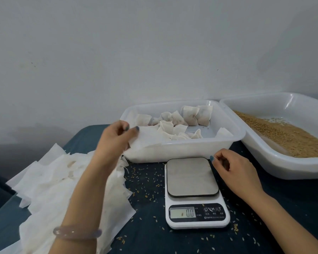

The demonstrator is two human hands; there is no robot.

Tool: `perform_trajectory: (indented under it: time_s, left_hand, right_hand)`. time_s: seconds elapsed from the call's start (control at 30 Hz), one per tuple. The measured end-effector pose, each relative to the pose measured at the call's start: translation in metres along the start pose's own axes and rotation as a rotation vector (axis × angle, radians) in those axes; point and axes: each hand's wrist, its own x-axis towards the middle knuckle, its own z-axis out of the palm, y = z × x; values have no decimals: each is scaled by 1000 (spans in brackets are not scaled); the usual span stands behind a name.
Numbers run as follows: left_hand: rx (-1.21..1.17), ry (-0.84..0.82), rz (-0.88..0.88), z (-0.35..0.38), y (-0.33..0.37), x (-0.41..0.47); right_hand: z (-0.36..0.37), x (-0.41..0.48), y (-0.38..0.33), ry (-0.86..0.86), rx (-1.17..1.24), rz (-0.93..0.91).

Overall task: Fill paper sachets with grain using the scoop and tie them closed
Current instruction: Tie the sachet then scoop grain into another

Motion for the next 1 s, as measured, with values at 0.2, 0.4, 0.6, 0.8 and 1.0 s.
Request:
perform_trajectory:
  time_s: [0.2,0.4,0.6,0.8,1.0]
  left_hand:
    - [-99,-229,-58,58,-29,-22]
    - [69,-200,60,80,-41,-33]
    - [25,-203,8,84,-43,-38]
    - [-18,-223,-57,82,-44,-41]
    - [154,-33,198,83,-39,-47]
  right_hand:
    - [1,1,-7,-74,358,-20]
    - [-1,1,-16,-156,610,-32]
    - [2,4,-13,-79,614,0]
    - [-1,7,-9,-18,669,77]
    - [-1,2,-19,73,503,36]
